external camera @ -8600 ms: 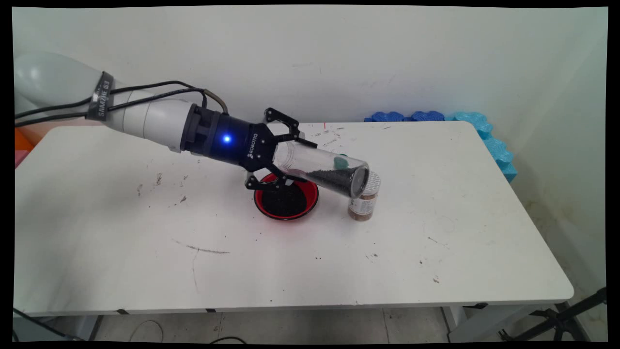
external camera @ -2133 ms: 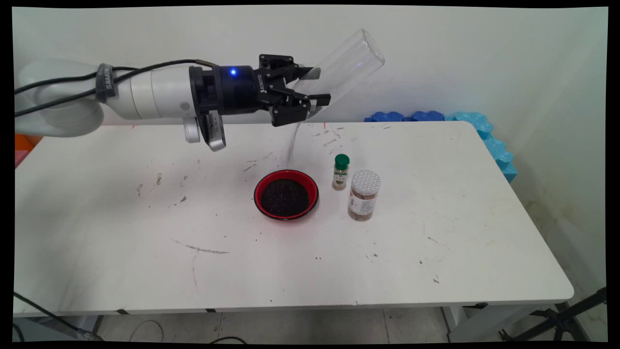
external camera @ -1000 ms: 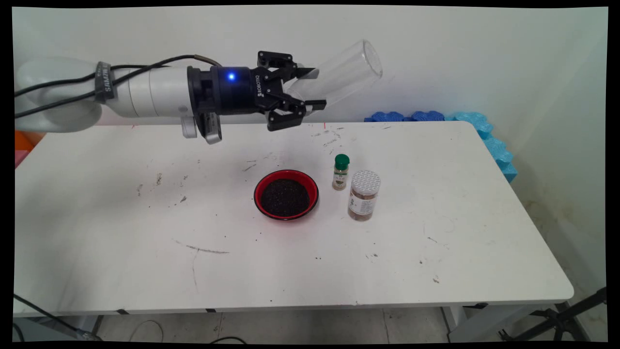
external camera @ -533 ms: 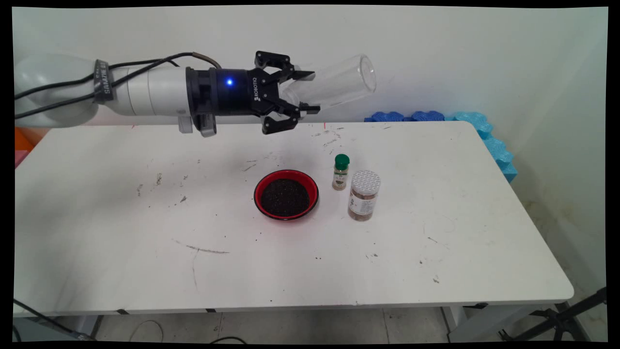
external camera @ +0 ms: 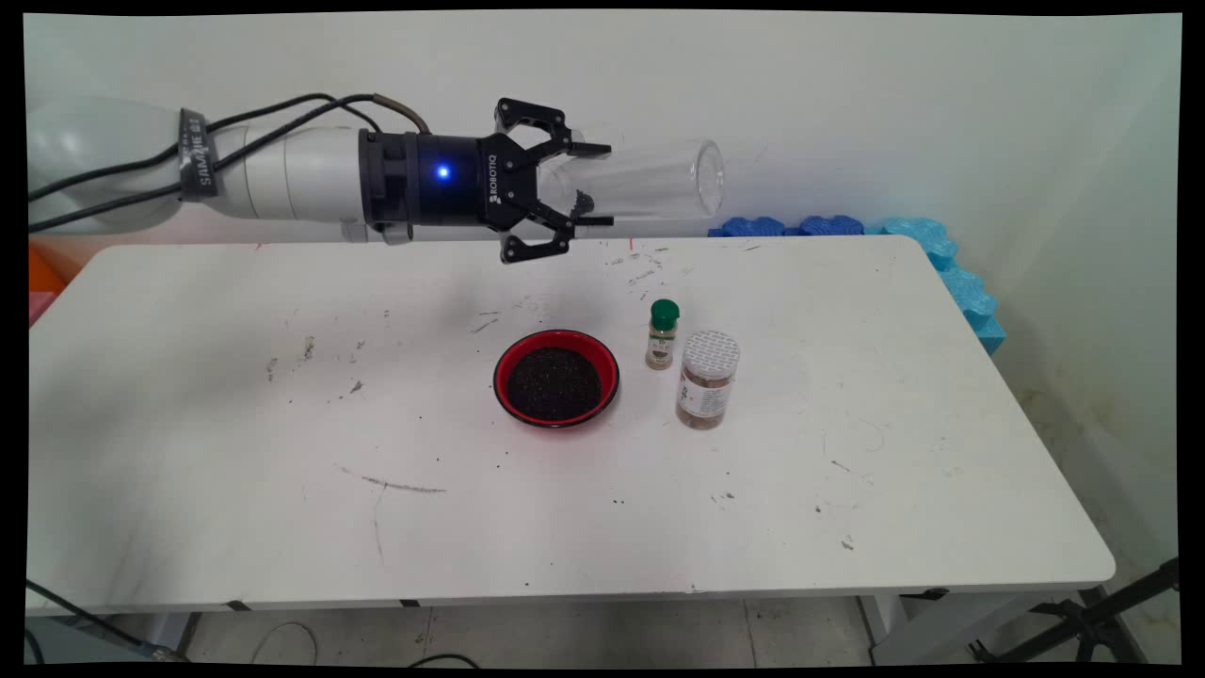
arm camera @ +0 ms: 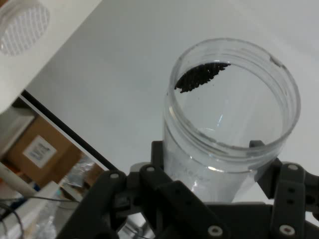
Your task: Pour the black seasoning powder in the red bowl
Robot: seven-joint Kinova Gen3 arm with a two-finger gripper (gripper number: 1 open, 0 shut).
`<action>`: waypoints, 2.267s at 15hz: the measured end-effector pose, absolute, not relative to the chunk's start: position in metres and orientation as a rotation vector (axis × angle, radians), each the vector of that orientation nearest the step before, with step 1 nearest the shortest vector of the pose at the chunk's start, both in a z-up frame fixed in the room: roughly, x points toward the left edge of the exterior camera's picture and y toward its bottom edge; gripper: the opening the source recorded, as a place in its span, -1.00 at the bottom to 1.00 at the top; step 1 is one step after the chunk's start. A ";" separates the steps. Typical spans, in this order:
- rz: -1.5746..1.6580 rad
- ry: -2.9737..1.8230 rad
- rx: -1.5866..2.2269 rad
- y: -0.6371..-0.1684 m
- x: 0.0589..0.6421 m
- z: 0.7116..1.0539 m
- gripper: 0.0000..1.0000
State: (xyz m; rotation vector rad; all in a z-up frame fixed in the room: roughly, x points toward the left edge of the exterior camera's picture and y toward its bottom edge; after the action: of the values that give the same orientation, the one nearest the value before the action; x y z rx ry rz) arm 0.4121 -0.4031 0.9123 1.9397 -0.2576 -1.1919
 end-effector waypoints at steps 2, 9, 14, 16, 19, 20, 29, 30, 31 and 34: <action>-1.145 -0.333 1.923 -0.404 0.413 0.914 -1.00; -1.003 -0.569 1.861 -0.405 0.414 0.919 -1.00; -0.877 -0.788 1.786 -0.402 0.413 0.926 -1.00; -0.824 -0.874 1.748 -0.401 0.412 0.929 -1.00; -0.767 -0.961 1.704 -0.400 0.412 0.932 -1.00; -0.743 -0.995 1.686 -0.400 0.412 0.933 -1.00; -0.585 -1.241 1.512 -0.393 0.409 0.944 -1.00; -0.568 -1.266 1.492 -0.392 0.409 0.944 -1.00; -0.549 -1.295 1.472 -0.391 0.409 0.944 -1.00; -0.511 -1.352 1.432 -0.390 0.409 0.944 -1.00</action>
State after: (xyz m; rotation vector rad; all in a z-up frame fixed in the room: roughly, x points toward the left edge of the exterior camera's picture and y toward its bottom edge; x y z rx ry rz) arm 0.4090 -0.3902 0.9441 1.4321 -1.3515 -0.5114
